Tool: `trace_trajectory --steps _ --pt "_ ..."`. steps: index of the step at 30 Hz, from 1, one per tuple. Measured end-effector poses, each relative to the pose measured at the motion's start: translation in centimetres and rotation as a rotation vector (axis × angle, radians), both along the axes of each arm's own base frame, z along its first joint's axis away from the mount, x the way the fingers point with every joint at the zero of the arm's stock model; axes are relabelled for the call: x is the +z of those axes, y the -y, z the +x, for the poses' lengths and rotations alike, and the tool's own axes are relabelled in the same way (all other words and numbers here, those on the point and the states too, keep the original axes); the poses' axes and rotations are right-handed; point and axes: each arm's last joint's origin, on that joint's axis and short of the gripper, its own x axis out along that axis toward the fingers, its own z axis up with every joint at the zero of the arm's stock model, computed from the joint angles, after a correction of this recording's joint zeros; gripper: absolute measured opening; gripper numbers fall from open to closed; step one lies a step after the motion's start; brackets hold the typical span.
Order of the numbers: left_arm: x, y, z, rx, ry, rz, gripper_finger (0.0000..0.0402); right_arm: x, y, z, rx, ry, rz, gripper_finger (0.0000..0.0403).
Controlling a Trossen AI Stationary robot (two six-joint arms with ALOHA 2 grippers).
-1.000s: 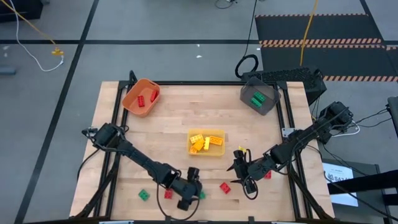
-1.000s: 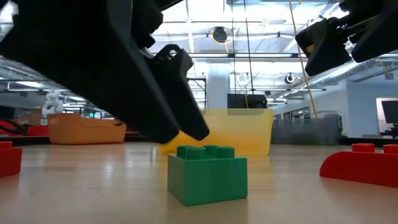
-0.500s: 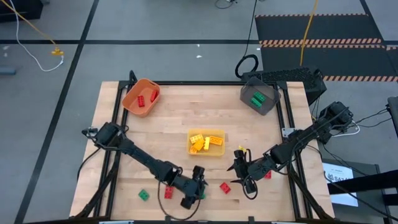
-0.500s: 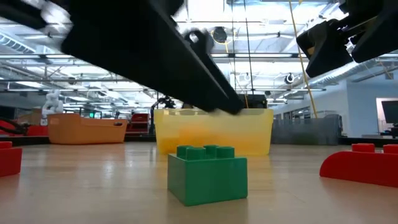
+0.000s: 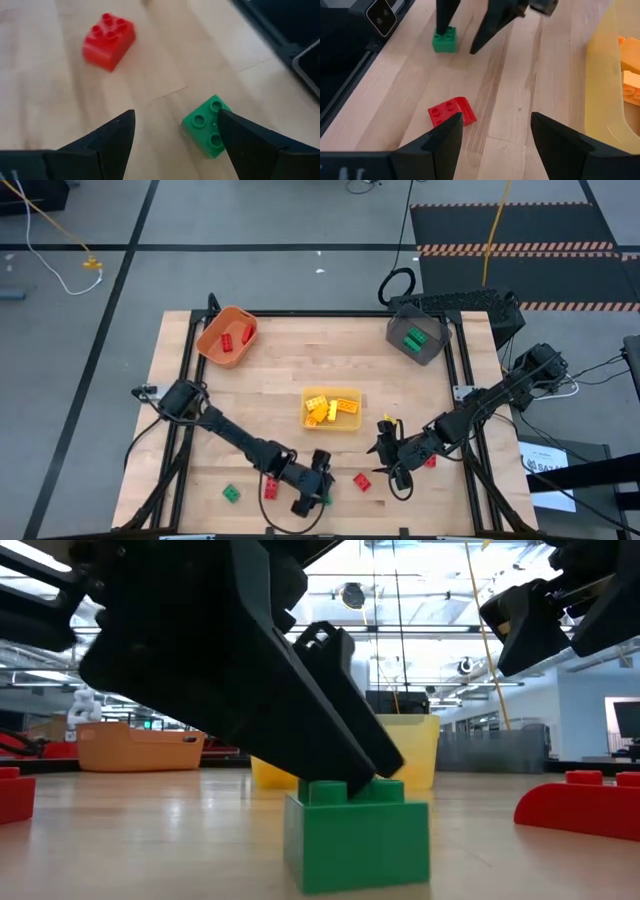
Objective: Sort & place blocks by color
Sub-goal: Put the center green 4-stud game piece into the black bin
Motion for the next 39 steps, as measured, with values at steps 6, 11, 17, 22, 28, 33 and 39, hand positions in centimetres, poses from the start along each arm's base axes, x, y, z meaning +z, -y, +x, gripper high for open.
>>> trace_trajectory --steps 6,11,17,22,28,33,39 --pt "-0.9 -2.2 -0.4 0.204 -0.128 0.117 0.028 0.0 0.0 0.0 -0.012 -0.004 0.012 0.0226" --pt "0.7 -2.8 -1.1 0.237 -0.14 0.155 0.028 0.0 0.0 0.0 -0.012 -0.009 0.009 0.0226" --pt "5.0 -3.1 -2.1 0.215 -0.051 0.176 0.028 0.0 0.0 0.0 -0.011 -0.009 0.007 0.0226" --pt "6.6 -3.3 -2.4 0.233 -0.011 0.166 0.028 -0.1 0.0 0.0 -0.018 -0.013 0.014 0.0226" --pt "5.4 -2.9 -2.3 0.258 -0.104 0.041 0.028 -0.1 0.0 -0.1 -0.02 -0.019 0.018 0.0226" --pt "4.3 -2.6 -2.3 0.394 -0.172 -0.062 0.028 -0.1 0.0 -0.1 -0.016 -0.02 0.014 0.0226" --pt "4.2 -2.3 -2.7 0.481 -0.202 -0.113 0.028 -0.1 0.0 -0.1 -0.01 -0.018 0.007 0.0226"
